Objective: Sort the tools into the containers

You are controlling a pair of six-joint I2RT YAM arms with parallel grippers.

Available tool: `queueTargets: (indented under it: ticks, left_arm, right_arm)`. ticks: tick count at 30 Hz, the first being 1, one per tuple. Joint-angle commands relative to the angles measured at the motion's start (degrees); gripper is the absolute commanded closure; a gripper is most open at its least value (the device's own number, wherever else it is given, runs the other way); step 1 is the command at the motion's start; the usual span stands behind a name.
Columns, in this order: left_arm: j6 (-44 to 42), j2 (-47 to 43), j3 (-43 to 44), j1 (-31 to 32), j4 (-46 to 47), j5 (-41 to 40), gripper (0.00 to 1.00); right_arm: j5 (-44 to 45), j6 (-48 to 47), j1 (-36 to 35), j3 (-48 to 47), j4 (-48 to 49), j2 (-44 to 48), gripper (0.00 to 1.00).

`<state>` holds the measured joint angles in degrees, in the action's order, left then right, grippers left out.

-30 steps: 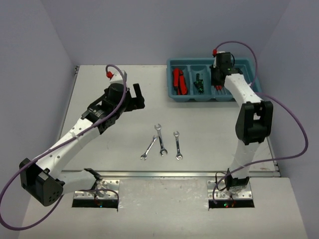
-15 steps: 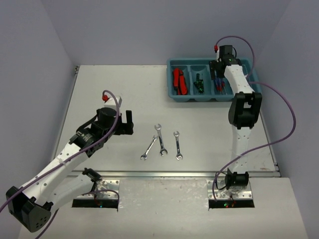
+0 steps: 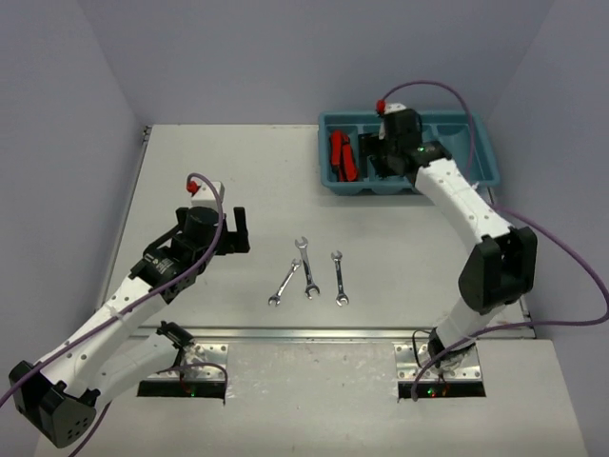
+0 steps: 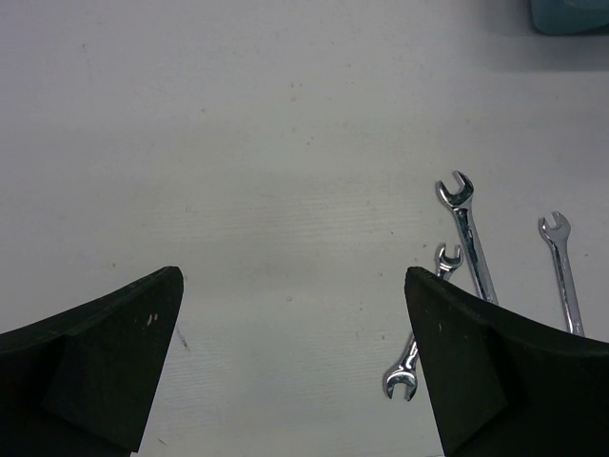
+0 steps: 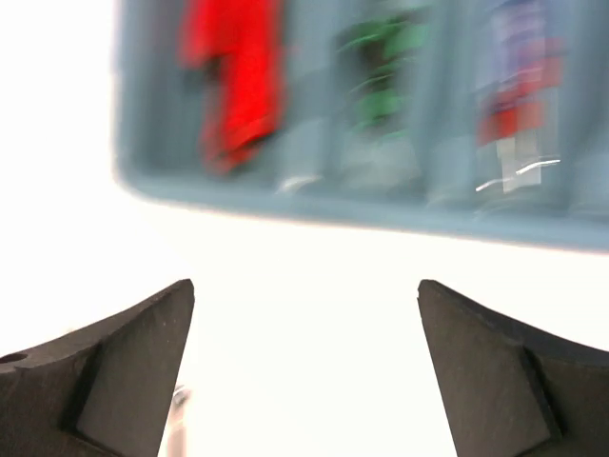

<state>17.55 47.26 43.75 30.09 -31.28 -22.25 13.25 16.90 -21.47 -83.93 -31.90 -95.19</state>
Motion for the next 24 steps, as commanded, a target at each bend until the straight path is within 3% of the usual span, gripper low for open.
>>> queueTargets:
  ticks: [1, 3, 6, 13, 24]
  left_arm:
    - [1.01, 0.13, 1.36, 0.15, 1.29, -2.13, 0.00]
    - [1.08, 0.20, 1.43, 0.15, 1.22, -1.92, 0.00]
    - [1.08, -0.21, 1.28, 0.15, 1.26, -1.61, 0.00]
    - [0.90, -1.50, 0.92, 0.06, 1.82, -0.26, 0.00]
    - [0.80, -3.08, 0.62, 0.15, 2.10, 0.75, 0.00]
  right_arm:
    - [3.92, 12.79, -10.64, 9.20, -1.38, -0.19, 0.01]
    - [5.78, 14.84, -15.59, 9.85, -4.41, -1.65, 0.01]
    - [1.45, 17.26, -18.14, 12.73, -5.86, -2.41, 0.07]
    - [-6.29, 19.58, -19.33, 18.28, -4.45, -4.23, 0.43]
    - [-3.60, 22.58, -22.74, 19.23, -6.24, -14.13, 0.55]
